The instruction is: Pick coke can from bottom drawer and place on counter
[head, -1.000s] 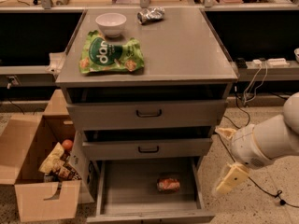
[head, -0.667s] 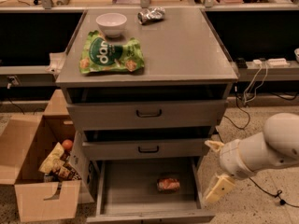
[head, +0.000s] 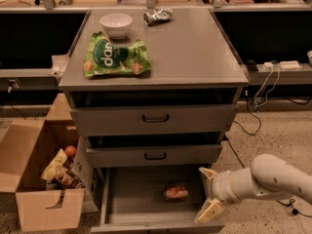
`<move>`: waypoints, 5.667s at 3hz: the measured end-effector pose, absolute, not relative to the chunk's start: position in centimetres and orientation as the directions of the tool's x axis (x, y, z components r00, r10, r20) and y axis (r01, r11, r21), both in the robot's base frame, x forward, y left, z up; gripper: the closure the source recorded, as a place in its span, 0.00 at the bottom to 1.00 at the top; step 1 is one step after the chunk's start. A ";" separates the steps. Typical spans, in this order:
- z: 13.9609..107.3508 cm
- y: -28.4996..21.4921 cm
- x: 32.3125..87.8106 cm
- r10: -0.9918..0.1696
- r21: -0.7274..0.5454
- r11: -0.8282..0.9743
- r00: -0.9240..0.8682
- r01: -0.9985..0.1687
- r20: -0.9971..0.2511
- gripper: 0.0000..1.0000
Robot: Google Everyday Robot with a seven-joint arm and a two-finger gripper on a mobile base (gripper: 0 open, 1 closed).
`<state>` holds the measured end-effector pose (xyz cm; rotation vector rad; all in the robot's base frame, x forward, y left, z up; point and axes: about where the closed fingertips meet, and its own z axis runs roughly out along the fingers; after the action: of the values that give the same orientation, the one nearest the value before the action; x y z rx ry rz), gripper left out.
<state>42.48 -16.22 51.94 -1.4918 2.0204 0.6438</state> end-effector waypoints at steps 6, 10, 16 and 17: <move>30.8 -17.3 47.2 -0.672 0.140 0.326 -0.334 -0.935 -0.661 0.00; 19.7 -17.4 57.5 -0.717 0.019 0.331 -0.264 -0.944 -0.645 0.00; 16.1 -15.8 60.6 -0.778 -0.120 0.233 -0.110 -0.965 -0.619 0.86; 23.2 -14.5 56.9 -0.691 -0.215 0.152 0.051 -0.965 -0.721 1.00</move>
Offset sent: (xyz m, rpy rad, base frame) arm 0.0067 0.0102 -0.0446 0.0870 0.0340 -0.0178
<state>56.90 -14.49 23.21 -1.6021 1.7026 0.4759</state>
